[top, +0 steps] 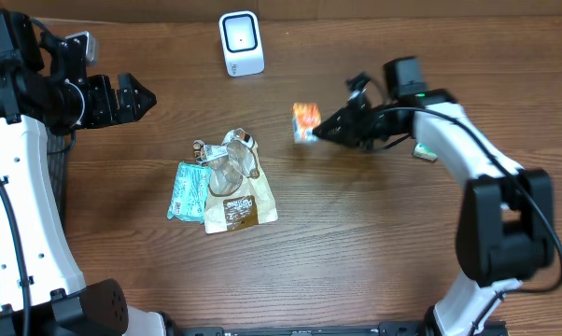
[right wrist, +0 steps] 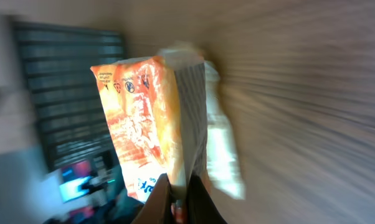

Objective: Scan the item barcode

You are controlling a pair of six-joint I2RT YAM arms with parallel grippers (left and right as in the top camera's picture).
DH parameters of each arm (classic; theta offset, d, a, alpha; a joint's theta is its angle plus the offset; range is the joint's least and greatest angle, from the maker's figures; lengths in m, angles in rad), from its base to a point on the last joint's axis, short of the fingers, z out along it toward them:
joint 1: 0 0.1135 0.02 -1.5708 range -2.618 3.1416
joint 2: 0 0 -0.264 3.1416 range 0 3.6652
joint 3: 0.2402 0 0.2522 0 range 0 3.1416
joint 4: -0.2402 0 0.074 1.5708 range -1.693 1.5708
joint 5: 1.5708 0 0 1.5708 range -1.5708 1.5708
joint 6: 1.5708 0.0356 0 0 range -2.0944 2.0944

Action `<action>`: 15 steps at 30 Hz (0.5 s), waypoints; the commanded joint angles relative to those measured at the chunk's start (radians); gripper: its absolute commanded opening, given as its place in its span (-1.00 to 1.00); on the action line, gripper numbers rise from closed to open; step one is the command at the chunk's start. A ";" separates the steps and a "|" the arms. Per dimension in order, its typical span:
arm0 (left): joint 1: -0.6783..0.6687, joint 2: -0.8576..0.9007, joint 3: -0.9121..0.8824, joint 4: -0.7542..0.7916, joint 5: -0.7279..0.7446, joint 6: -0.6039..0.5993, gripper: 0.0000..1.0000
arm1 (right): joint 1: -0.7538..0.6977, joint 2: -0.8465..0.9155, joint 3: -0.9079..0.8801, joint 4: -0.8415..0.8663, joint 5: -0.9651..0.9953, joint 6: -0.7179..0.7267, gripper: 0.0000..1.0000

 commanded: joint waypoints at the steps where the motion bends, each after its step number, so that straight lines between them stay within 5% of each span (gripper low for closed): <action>1: -0.008 -0.011 0.005 0.000 0.000 0.023 0.99 | -0.024 -0.051 0.000 0.056 -0.386 -0.026 -0.92; 4: -0.008 -0.011 0.005 0.000 -0.001 0.023 0.99 | -0.034 -0.051 0.000 0.118 -0.538 0.008 -0.92; 15: -0.007 -0.011 0.005 0.000 -0.001 0.023 0.99 | -0.034 -0.051 0.000 0.139 -0.538 0.099 -0.92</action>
